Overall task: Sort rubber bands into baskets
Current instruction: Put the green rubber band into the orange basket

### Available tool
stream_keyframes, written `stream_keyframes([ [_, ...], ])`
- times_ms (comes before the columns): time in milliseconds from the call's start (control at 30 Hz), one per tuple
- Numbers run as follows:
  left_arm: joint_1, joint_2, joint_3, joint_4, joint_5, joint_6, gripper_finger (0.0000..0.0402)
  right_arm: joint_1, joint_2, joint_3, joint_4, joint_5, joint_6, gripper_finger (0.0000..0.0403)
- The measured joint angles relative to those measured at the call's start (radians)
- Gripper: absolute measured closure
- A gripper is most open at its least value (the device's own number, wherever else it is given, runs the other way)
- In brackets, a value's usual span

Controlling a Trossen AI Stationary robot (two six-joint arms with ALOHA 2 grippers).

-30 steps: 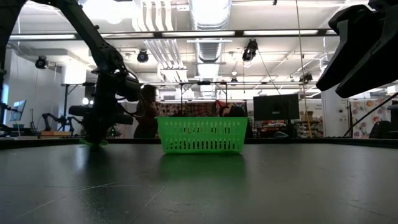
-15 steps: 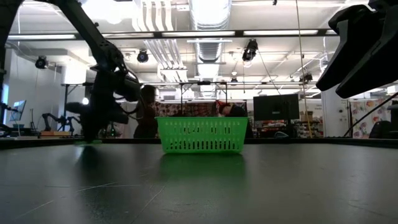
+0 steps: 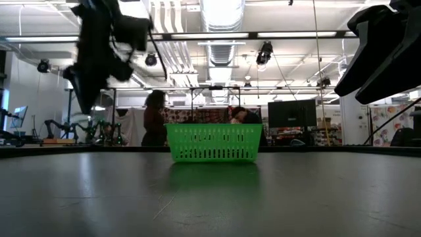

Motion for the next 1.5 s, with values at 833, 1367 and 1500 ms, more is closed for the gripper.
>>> stream_keyframes([
  [833, -1.332, 0.019, 0.039, 0.156, 0.243, -1.159, 0.0401, -0.08, 0.0, 0.067, 0.022, 0.017, -0.179, 0.0197],
  [1367, -1.331, 0.064, -0.135, 0.315, 0.191, -1.097, 0.0402, -0.101, -0.001, 0.1, 0.029, -0.005, -0.285, 0.0197],
  [1500, -1.331, 0.063, -0.101, 0.323, 0.185, -0.985, 0.0402, -0.1, -0.001, 0.119, 0.021, -0.054, -0.288, 0.0197],
])
